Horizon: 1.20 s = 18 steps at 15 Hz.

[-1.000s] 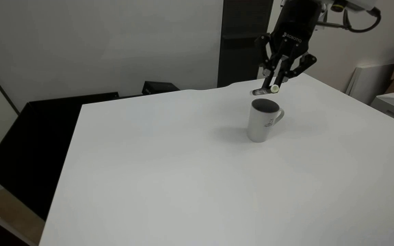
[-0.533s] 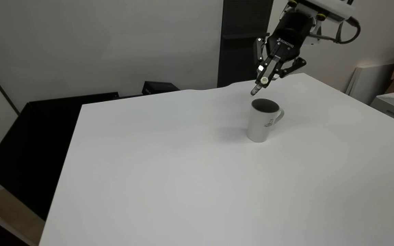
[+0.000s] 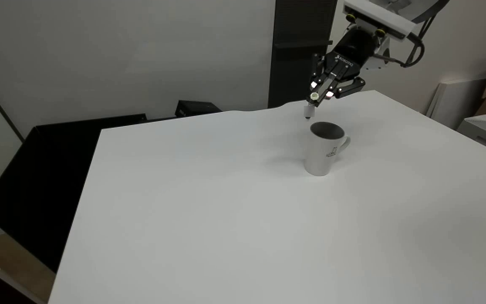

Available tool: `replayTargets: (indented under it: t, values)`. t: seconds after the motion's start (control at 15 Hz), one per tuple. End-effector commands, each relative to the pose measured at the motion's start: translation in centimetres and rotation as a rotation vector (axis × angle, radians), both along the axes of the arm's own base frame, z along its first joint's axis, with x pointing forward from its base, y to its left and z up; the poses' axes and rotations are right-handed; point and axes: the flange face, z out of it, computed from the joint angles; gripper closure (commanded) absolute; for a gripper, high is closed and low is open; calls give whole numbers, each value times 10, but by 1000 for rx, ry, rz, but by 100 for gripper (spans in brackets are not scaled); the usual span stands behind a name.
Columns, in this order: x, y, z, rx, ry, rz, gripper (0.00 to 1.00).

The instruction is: Put the marker in the mug and then remove it and put it back on the table

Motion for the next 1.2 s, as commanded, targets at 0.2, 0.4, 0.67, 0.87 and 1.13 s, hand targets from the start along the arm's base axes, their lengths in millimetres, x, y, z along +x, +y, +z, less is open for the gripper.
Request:
replayTargets:
  t: [0.2,0.4,0.67,0.87,1.13]
  values:
    - [17,-23,-29,39,99,-119,93]
    - [20,-25,-42,45,126,-145,93]
    - [26,-19,-30,36,117,-152,93]
    - [30,-15,-12,27,96,-148,93]
    - [31,-13,14,18,74,-145,93]
